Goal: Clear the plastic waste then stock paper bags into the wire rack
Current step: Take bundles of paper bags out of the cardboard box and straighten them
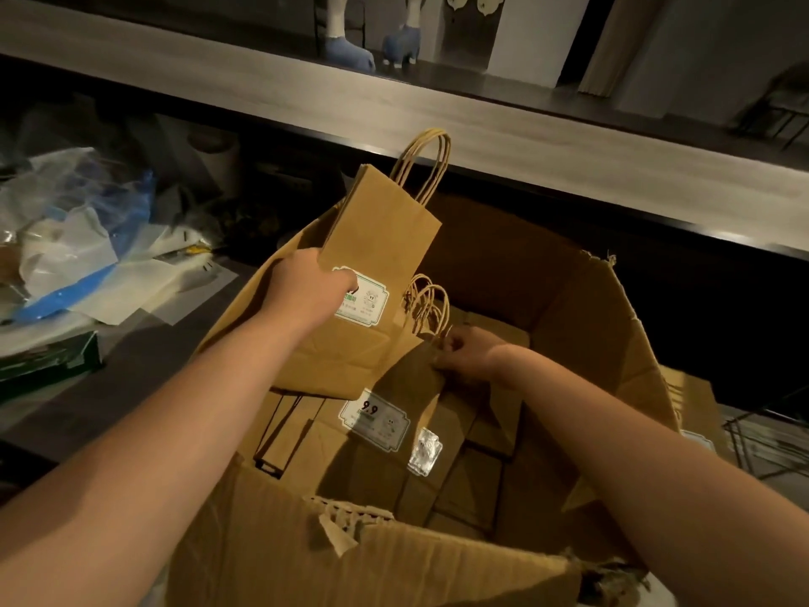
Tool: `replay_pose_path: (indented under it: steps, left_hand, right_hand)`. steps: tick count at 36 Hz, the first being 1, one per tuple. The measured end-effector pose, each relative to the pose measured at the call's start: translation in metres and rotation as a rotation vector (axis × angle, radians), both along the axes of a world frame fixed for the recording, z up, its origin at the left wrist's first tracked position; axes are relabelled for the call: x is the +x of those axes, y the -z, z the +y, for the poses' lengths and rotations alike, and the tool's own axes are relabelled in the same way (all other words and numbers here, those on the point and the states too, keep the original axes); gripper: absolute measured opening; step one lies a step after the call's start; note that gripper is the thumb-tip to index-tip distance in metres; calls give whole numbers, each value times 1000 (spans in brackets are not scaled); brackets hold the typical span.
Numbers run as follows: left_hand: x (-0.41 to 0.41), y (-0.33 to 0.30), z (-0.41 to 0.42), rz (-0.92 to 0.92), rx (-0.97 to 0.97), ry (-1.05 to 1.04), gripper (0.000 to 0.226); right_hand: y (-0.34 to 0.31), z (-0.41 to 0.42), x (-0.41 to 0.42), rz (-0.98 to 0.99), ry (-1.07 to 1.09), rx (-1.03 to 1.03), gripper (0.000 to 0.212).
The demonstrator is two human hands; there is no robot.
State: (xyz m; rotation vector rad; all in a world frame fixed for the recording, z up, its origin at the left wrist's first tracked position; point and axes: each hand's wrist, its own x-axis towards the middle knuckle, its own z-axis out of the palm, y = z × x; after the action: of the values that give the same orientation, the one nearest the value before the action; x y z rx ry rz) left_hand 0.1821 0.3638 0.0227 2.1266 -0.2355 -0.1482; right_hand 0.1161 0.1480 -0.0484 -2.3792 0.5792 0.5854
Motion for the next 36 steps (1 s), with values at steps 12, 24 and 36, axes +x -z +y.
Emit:
replay_pose_path:
  steps: [12,24,36]
  left_hand:
    - [2,1,0,-24,13,-54,4]
    - [0,0,1,-36,-2,-25,8]
    - [2,2,3,-47,-24,-25,7]
  right_hand:
    - [-8,-11,-5,-8,0,-85,7]
    - [5,18,-2,-169,86,-9,11]
    - [-12,25,-3,-286,329,451,36]
